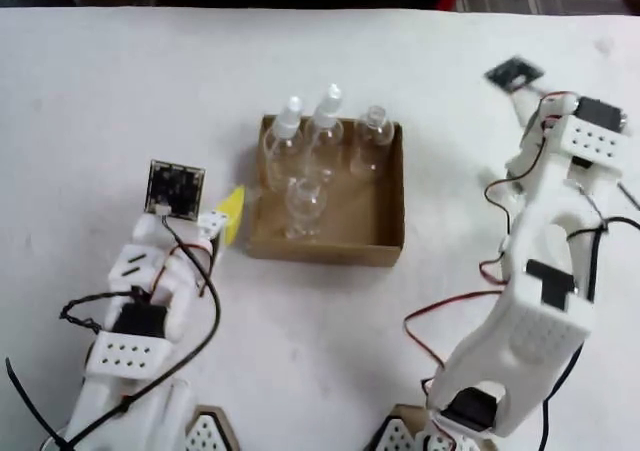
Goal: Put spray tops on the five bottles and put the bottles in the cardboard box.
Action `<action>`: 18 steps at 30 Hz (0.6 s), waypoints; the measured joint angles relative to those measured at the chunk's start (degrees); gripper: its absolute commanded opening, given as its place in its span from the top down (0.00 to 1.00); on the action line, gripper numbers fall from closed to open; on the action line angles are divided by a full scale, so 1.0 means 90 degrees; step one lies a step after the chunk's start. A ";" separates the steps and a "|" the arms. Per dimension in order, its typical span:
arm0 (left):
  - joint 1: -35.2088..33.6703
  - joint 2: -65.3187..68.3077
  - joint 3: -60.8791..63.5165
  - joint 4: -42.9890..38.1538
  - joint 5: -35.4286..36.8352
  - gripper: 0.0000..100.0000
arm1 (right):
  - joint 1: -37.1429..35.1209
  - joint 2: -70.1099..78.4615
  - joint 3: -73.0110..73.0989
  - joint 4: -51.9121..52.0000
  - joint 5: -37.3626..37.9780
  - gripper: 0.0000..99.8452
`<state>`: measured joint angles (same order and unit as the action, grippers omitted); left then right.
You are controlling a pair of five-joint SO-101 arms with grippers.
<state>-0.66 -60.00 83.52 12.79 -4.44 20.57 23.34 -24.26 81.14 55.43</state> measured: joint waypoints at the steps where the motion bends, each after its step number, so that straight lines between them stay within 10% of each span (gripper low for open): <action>1: 0.0000 0.0000 0.0000 0.0000 0.0000 0.77 | 0.0000 -0.0225 0.0000 0.0020 -0.0088 0.98; 18: 0.0010 0.0000 0.0000 0.0000 0.0000 0.77 | -0.1748 -0.3937 0.0440 0.1748 -0.2100 0.98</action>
<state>-0.57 -60.00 83.52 12.79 -4.44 4.84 -12.09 -20.31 96.88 36.53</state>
